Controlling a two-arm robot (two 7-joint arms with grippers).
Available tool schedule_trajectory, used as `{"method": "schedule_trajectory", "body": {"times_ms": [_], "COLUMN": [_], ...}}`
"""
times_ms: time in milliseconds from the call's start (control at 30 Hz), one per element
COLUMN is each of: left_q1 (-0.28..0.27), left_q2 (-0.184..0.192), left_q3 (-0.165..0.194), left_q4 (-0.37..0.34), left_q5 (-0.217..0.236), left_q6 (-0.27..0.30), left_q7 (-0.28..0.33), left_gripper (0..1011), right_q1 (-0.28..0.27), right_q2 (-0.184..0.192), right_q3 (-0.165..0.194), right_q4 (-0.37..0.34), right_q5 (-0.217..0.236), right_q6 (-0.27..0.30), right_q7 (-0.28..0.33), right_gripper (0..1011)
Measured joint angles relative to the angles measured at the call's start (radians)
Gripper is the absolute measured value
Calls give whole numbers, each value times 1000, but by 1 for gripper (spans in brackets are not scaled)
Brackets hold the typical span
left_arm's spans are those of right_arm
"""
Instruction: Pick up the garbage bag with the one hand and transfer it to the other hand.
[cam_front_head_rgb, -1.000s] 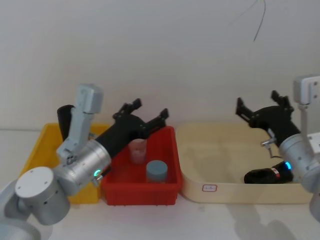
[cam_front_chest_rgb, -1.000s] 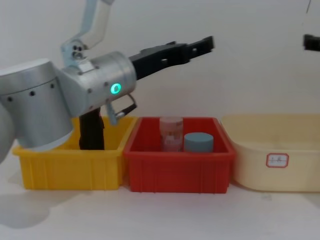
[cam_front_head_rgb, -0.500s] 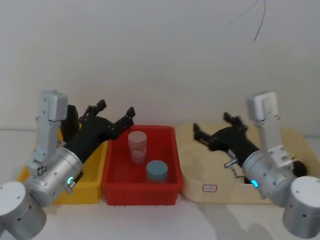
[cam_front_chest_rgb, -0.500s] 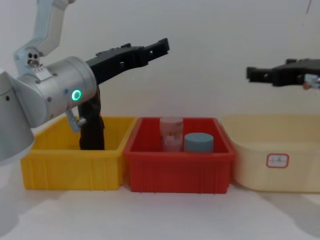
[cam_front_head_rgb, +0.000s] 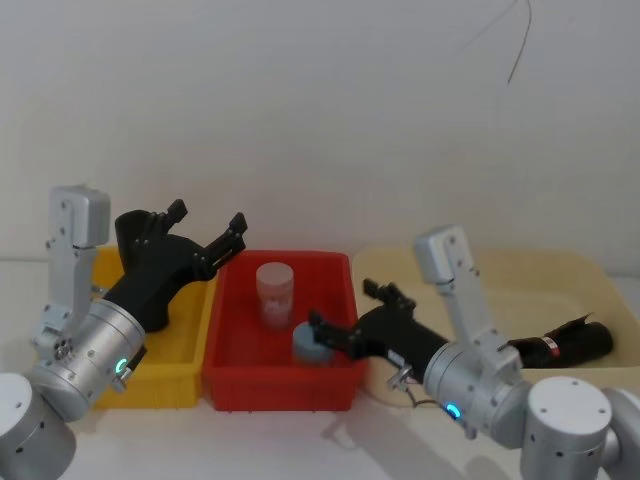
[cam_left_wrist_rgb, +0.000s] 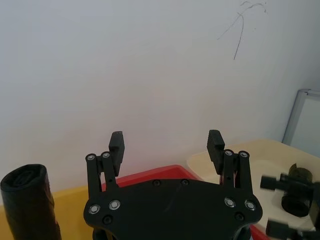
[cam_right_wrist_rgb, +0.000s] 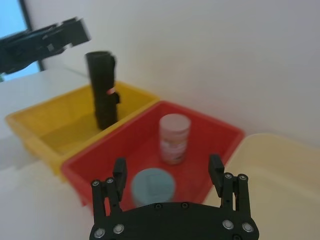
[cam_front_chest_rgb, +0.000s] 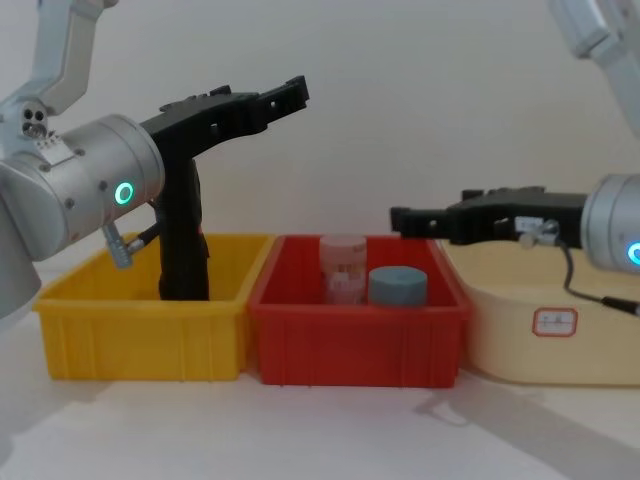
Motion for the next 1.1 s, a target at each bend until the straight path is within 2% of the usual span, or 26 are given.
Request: {"method": "schedule_trajectory", "body": {"times_ms": [67, 433, 1100], "left_q1": [2, 9, 13], "left_q2": [1, 5, 7], "left_q3": [-1, -7, -10], "left_q4": [-2, -10, -15], "left_q5": [0, 3, 4], "left_q6": [0, -2, -3], "left_q7": [2, 10, 14], "left_gripper": [1001, 1001, 1001], "right_q1": [4, 30, 86], "right_q2": [-2, -10, -22], "right_q3": [-19, -57, -87], "right_q4": [12, 62, 151], "right_q5": [4, 17, 25], "right_q6": [11, 32, 31], "right_q7": [19, 60, 71], "right_gripper": [1001, 1001, 1001]}}
